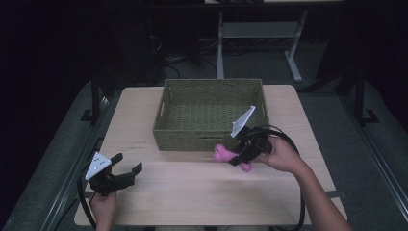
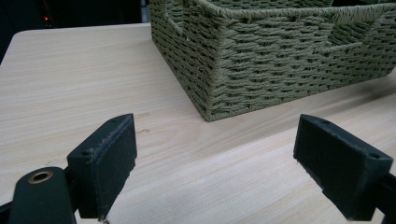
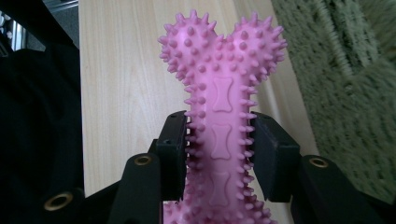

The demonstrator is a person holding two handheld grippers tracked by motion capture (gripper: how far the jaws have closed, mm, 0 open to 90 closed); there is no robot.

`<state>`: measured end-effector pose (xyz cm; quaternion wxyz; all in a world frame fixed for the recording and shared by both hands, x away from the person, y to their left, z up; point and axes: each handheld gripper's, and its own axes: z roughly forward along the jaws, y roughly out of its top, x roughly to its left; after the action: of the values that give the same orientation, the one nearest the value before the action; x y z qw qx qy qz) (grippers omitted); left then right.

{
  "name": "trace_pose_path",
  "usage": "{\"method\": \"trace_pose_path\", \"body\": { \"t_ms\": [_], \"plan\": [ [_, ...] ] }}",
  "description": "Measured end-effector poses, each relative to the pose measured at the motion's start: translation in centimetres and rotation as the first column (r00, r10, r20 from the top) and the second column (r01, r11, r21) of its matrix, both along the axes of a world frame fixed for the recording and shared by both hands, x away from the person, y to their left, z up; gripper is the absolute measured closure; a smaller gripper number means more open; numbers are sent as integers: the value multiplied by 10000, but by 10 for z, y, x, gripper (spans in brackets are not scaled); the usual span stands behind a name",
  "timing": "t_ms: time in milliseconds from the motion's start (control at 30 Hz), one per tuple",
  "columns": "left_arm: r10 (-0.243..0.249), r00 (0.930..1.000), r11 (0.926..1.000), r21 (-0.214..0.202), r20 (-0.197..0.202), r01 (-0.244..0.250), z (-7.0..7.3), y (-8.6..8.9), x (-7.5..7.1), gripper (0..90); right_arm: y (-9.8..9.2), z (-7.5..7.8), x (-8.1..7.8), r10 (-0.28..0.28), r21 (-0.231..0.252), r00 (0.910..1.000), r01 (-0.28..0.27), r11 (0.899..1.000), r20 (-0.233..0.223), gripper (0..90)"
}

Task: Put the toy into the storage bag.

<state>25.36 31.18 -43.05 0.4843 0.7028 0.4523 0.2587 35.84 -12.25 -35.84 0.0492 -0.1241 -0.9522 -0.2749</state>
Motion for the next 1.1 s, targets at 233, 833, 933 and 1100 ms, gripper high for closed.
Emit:
{"method": "trace_pose_path", "body": {
  "t_ms": [233, 833, 933, 1100],
  "plan": [
    [-4, 10000, 10000, 0, -1, 4, 0, 0, 0, 128, -3, 11, 8, 0, 80, 10000, 0, 10000, -35, 581],
    [4, 10000, 10000, -2, 29, -4, 0, 1, 0, 128, -1, 33, 24, 101, 243, 9999, -99, 9997, -82, 581],
    [5, 10000, 10000, -24, 11, -5, 0, 0, 0, 128, -1, 34, 26, 80, 229, 9999, -77, 9997, -154, 581],
    [9, 10000, 10000, -3, 24, -9, 1, 1, 0, 128, -1, 39, 30, 99, 306, 9998, -93, 9995, -177, 581]
  ]
}}
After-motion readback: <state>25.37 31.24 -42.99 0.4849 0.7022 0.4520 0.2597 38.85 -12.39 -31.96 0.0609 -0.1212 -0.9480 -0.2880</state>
